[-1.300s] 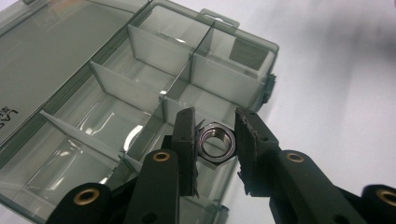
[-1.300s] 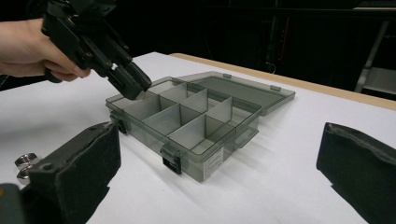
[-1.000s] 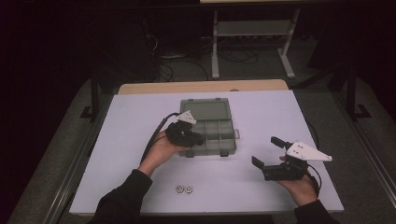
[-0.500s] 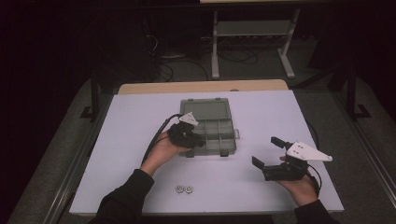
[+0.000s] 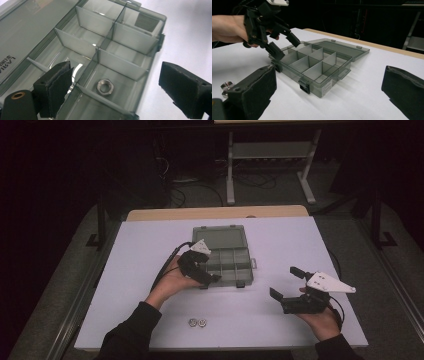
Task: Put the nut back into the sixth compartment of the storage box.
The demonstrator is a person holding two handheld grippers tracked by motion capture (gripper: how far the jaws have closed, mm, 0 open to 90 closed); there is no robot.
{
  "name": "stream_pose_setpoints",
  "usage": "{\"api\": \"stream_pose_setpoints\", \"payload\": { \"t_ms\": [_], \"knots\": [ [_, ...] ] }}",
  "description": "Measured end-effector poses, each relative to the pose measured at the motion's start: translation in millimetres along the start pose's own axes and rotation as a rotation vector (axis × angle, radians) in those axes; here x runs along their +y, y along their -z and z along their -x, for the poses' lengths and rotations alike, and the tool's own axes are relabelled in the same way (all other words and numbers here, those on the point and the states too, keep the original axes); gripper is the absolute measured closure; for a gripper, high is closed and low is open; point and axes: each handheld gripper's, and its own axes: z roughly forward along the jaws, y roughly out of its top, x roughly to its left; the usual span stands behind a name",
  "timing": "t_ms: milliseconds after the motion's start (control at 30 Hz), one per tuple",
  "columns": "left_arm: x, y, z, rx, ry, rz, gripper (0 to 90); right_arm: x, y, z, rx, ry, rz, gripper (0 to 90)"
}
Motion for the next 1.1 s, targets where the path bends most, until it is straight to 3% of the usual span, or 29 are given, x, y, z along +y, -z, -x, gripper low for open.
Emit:
{"api": "stream_pose_setpoints", "payload": {
  "t_ms": [267, 667, 1100],
  "knots": [
    [-2.7, 22.0, 11.7, 0.006, 0.008, 0.039, 11.9, 0.1, 0.1, 0.1, 0.002, 0.007, 0.003, 0.0],
    [-24.4, 45.7, 33.5, 0.020, -0.013, 0.025, 12.5, 0.5, -0.3, 0.2, 0.001, 0.015, 0.000, 0.0],
    [-50.2, 64.5, 51.5, 0.021, 0.005, 0.031, 12.9, 0.5, -0.2, 0.3, 0.000, 0.018, 0.001, 0.0]
  ]
}}
